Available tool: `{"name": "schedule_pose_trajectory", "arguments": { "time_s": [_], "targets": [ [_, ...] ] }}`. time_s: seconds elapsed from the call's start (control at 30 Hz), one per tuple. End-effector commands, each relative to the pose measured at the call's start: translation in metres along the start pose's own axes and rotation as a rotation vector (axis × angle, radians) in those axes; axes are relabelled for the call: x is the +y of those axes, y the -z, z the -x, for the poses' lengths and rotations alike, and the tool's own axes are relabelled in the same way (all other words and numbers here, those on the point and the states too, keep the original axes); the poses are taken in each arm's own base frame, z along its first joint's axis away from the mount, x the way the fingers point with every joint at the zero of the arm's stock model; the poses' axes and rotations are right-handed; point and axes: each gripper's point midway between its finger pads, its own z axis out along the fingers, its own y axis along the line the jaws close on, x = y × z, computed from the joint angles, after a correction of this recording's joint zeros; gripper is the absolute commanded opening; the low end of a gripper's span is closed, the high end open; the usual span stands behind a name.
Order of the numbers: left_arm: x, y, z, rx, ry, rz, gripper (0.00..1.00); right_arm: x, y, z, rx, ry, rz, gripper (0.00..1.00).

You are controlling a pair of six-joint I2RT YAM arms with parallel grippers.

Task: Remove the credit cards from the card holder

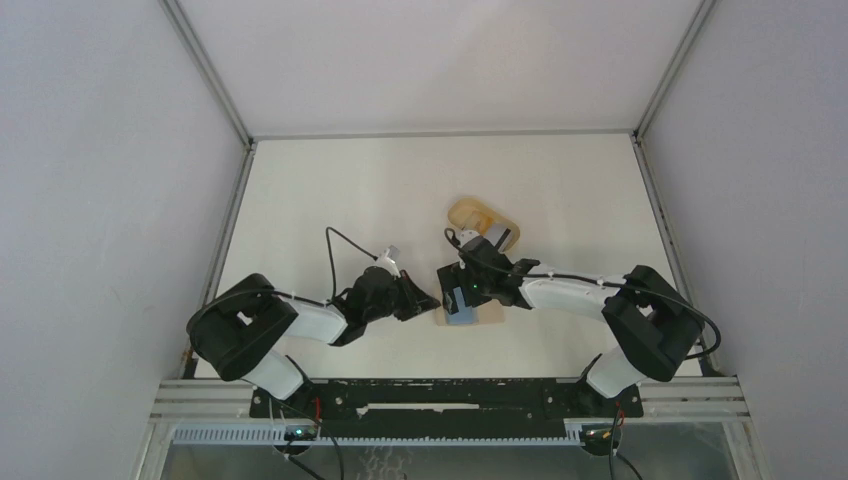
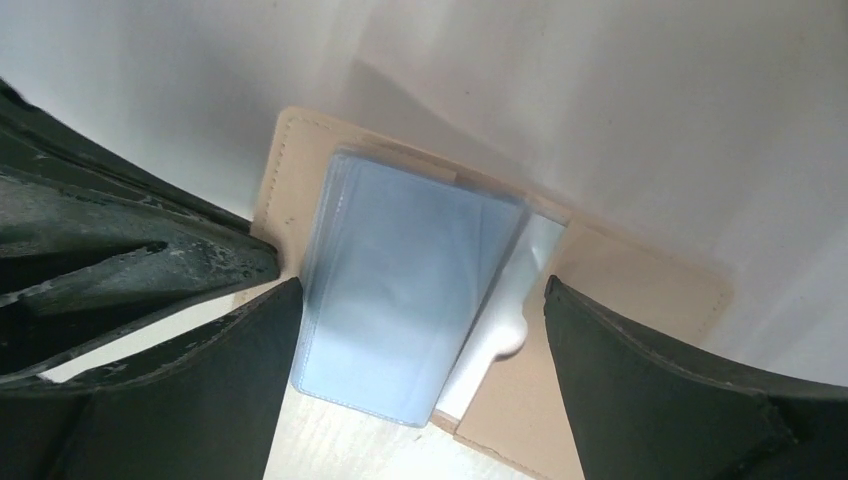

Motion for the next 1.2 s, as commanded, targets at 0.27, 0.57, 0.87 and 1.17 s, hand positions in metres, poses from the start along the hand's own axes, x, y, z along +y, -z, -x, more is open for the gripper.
{"name": "schedule_pose_trajectory", "arguments": {
  "time_s": [0.27,0.57,0.87,1.17],
  "targets": [
    [0.000,0.004,0.025,-0.104,-0.054,0.062,0.00,-0.040,0.012,-0.015,0.127,0.144,-0.348,1.00],
    [0.002,0.005,0.026,-0.109,-0.059,0.086,0.00,-0.040,0.015,-0.003,0.105,0.139,-0.390,1.00],
    [0.003,0.003,0.023,-0.095,-0.058,0.091,0.00,-0.034,0.021,0.009,0.074,0.146,-0.375,1.00],
    [0.009,0.002,0.020,-0.090,-0.054,0.104,0.00,-0.018,0.039,0.031,-0.018,0.099,-0.292,1.00]
  ]
}}
